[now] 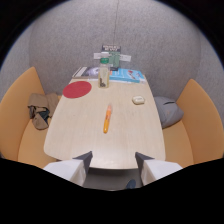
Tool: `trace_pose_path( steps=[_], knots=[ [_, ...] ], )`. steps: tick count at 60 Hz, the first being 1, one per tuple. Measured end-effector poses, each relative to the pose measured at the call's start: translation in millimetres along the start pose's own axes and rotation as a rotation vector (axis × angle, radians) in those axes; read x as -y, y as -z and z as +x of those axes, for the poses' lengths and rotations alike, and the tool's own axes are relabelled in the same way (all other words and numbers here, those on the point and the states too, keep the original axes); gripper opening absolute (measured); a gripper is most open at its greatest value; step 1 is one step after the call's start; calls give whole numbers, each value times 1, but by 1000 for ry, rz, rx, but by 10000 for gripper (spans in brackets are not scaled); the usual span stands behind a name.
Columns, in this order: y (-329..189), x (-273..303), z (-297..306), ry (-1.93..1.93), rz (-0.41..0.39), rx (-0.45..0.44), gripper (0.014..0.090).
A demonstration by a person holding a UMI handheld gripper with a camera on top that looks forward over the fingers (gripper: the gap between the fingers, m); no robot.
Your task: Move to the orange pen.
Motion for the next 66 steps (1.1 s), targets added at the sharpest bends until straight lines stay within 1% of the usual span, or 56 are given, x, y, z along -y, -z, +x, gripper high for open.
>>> trace_pose_path(
  steps=[27,40,49,66],
  knots=[
    [-16,1,-7,-9,-22,13,873],
    [-49,14,-10,-34,-20,-2,872],
    [-86,26,-9,-30,-19,-20,871],
    [-136,62,-14,-44,-6,-23,871]
  ],
)
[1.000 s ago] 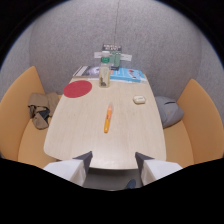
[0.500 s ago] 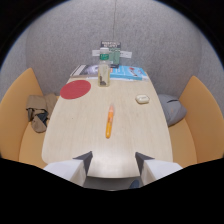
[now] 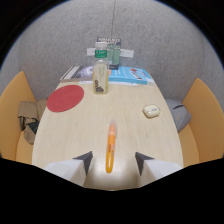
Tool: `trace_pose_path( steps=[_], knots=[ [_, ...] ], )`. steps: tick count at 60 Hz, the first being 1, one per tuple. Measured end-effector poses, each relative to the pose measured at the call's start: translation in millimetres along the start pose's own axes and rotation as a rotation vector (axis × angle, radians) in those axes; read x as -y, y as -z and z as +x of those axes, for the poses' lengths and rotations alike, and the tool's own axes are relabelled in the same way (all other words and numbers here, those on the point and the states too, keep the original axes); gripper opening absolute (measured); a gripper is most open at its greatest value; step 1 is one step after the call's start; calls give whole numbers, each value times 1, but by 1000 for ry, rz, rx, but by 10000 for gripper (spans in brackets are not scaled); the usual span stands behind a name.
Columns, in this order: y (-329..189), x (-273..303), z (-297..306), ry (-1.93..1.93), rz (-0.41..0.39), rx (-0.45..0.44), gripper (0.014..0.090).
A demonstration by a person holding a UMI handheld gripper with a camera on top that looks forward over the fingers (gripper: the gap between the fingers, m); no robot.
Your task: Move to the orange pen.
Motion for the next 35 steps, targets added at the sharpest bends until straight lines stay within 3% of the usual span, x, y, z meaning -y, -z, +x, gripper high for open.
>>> trace_pose_path(
  steps=[35],
  knots=[
    [-25,17,-4,-23,-2,6,873]
  ],
)
